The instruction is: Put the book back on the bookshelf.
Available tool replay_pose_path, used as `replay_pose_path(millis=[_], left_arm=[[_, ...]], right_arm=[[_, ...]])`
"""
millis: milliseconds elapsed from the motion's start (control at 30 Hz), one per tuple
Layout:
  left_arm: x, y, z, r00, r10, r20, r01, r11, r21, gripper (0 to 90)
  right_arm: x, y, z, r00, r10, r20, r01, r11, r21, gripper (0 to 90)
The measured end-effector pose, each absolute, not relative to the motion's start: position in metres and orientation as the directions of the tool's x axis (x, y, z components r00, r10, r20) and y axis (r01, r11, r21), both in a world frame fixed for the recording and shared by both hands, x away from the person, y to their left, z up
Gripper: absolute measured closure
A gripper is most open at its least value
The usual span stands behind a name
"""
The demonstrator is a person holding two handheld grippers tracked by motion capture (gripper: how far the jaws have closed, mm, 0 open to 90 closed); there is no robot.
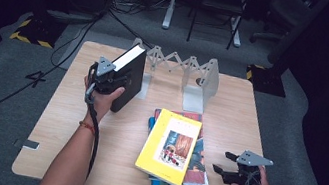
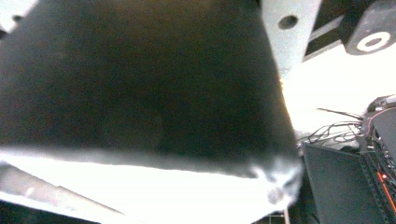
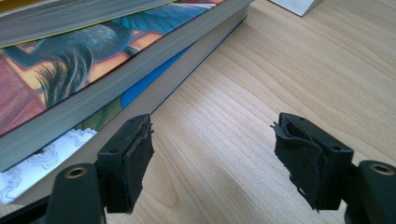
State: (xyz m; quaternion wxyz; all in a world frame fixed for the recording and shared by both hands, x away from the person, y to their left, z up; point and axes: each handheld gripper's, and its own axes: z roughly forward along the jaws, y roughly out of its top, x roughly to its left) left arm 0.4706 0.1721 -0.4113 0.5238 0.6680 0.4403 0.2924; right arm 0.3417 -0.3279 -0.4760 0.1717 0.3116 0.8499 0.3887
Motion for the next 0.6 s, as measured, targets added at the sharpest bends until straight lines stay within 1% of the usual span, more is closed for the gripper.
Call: replay_pose_path(millis=[133, 467, 600], left_arm=[[0.468, 0.173, -0.413, 0.442, 0.895, -0.055, 0.277, -0.077, 0.958, 49.1], [0.464, 0.177, -0.418, 0.456, 0.888, -0.063, 0.293, -0.083, 0.953, 47.1], [0.46, 0.178, -0.422, 0.453, 0.89, -0.059, 0.308, -0.094, 0.947, 43.2]], right_arm=[[0.342, -0.328, -0.476, -0.747, 0.663, -0.049, 0.397, 0.504, 0.767, 28.2], [0.342, -0.327, -0.478, -0.748, 0.663, -0.047, 0.402, 0.507, 0.762, 28.2], [0.342, -0.326, -0.478, -0.748, 0.662, -0.046, 0.404, 0.51, 0.759, 28.2]])
